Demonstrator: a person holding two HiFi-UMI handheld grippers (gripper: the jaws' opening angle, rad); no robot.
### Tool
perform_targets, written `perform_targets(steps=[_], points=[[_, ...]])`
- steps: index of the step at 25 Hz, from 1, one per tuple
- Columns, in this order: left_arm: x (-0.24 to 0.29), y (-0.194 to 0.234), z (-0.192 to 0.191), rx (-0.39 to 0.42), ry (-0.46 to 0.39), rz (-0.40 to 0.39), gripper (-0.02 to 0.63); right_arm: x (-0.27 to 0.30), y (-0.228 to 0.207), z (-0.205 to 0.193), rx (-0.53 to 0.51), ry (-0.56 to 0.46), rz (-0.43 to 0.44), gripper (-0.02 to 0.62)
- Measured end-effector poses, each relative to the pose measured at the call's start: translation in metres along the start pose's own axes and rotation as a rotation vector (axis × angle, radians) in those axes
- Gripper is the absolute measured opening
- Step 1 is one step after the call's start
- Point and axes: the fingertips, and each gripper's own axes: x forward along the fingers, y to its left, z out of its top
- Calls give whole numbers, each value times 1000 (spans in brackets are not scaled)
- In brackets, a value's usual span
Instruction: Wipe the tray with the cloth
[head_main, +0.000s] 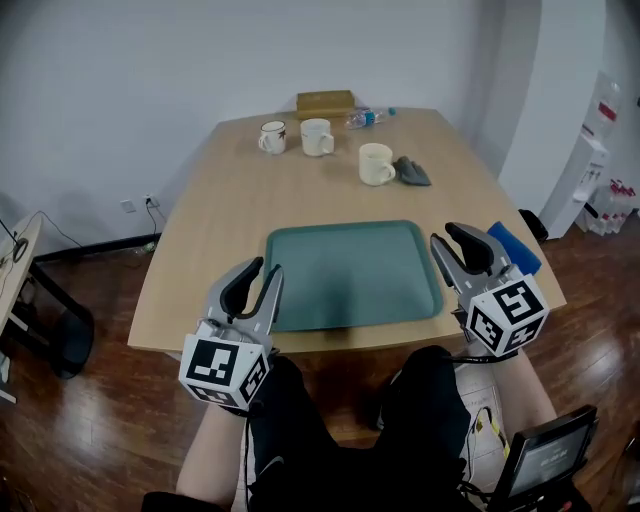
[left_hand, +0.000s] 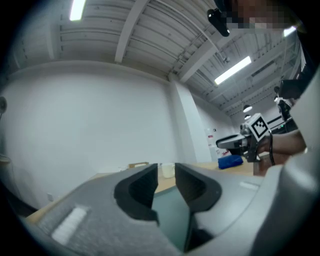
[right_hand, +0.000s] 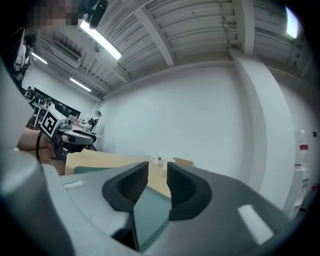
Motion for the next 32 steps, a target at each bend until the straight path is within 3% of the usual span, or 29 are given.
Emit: perform_targets(steps=[4,9,11,14,18,20,21,22,23,25,28,32], points=[[19,21,-24,-7,84,-16,127,18,-30,-24,-56,153,19,199],[23,53,-36,-46,197,-27,137,-2,-134,-46,-181,437,-48,219],[22,66,-40,-65,229,-23,137,-15,-169,-74,-118,585,-33,232],[21,71,-52,-77,296,-46,137,-36,-190,-127,3,788,36,310],[20,61,-84,-114,445,-149,144,-56,-210,-181,26,976,61,347],[19,51,-102,-153,527,-225,239,-67,-215,-200,65,1039,83,343],[18,47,-110,-165,563,-268,276,-72,-213,-205,80,1063,105,287],[16,42,-116,-171,592,-310,291,-75,-210,-206,86,1075,127,176],[14,38,-119,-174,616,-351,309,-74,-206,-203,85,1074,140,126],[7,29,-124,-172,649,-435,322,-61,-198,-188,87,1026,135,110],[-9,9,-129,-123,702,-548,322,-26,-172,-152,116,875,128,107],[-31,-10,-131,-21,755,-618,322,20,-129,-121,124,789,137,107]])
